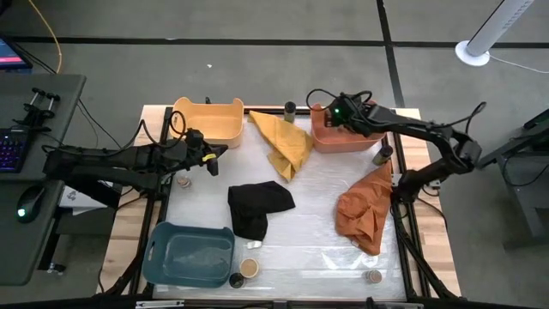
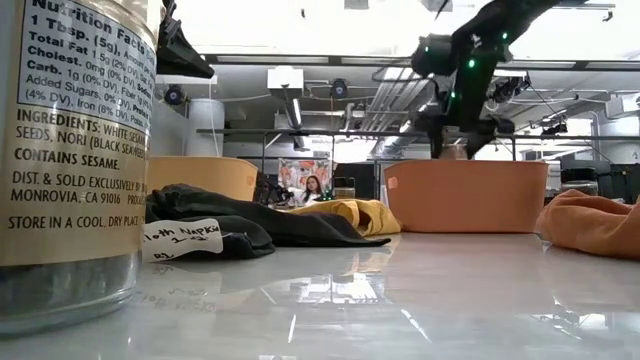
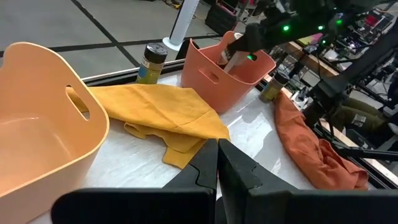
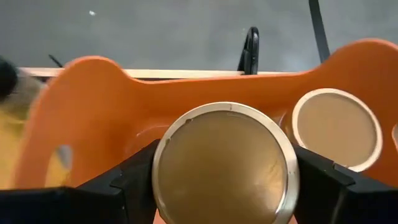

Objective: Sort spices by type
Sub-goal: Put the top gold seasoning bottle into the orange bin, then put the top brown seasoning bottle into the yellow bin

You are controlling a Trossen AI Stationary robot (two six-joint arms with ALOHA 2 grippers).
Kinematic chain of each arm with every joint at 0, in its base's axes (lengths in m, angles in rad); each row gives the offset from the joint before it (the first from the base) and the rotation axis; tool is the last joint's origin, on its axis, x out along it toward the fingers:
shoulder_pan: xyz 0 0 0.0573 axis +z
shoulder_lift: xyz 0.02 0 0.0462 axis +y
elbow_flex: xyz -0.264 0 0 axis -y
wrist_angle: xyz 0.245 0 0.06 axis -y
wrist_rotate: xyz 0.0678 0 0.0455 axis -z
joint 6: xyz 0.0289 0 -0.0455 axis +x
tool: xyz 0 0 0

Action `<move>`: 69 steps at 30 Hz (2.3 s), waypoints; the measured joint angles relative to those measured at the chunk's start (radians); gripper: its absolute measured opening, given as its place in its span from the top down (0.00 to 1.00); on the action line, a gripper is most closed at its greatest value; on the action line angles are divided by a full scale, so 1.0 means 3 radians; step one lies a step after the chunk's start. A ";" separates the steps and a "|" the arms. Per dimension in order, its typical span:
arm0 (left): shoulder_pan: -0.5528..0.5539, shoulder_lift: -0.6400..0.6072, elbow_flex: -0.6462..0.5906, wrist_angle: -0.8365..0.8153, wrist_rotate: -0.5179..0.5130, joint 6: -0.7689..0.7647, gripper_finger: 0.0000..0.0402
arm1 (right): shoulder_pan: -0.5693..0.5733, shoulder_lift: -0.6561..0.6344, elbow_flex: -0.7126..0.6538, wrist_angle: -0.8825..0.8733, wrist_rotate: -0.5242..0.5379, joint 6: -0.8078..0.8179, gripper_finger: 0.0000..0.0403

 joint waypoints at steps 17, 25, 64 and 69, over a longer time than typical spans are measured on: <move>0.0000 0.0005 0.0001 -0.0022 -0.0051 -0.0003 1.00 | -0.0268 0.0354 0.0023 0.0234 -0.0035 -0.0148 0.15; 0.0000 0.0005 0.0001 -0.0024 -0.0080 0.0005 1.00 | -0.0307 0.0301 0.0313 0.0221 -0.0148 -0.0550 0.14; -0.0005 0.0005 0.0003 -0.0343 0.0370 0.0348 1.00 | 0.1251 0.0285 0.1017 0.1012 -0.0829 -0.0433 0.14; -0.0005 0.0005 0.0003 -0.0343 0.0370 0.0348 1.00 | 0.1253 0.0285 0.1016 0.1025 -0.0836 -0.0223 0.14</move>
